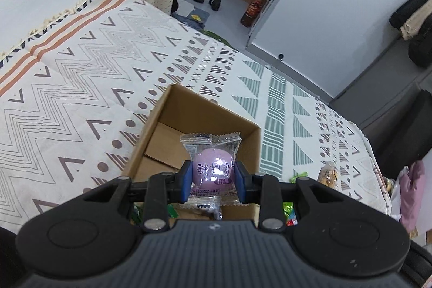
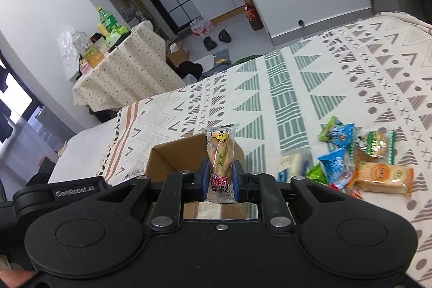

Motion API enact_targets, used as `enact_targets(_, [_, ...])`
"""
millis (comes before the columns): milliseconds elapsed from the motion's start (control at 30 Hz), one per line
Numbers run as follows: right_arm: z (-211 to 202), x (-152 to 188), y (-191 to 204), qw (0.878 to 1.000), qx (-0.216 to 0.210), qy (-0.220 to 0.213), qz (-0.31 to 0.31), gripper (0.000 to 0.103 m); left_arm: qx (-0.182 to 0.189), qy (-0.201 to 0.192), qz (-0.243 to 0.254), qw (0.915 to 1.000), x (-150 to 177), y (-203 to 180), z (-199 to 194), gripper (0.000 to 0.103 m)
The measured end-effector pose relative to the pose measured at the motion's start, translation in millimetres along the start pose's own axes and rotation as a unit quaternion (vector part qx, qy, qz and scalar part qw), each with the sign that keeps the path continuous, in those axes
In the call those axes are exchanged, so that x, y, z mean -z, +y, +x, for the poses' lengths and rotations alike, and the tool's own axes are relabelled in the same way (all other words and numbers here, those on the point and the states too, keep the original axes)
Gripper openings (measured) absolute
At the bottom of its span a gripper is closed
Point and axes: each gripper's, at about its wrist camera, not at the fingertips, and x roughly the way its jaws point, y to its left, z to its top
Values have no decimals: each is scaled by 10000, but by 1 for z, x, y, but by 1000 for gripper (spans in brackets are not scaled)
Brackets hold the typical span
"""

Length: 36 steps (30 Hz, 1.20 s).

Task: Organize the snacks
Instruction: 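Lower the purple candy into the box with the left gripper while the right drops the yellow stick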

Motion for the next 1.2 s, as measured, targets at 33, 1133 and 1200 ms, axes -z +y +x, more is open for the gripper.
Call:
enact_targets(33, [4, -1, 3, 10000, -3, 37, -17, 17, -8, 17, -32, 10000, -3, 3, 3, 31])
enact_targets(1133, [60, -18, 46, 9981, 45, 590, -146, 53, -419, 115, -505, 9978, -59, 30, 25, 87])
enact_targets(1200, [53, -18, 44, 9984, 130, 534, -154, 62, -455, 235, -471, 9976, -57, 28, 24, 88])
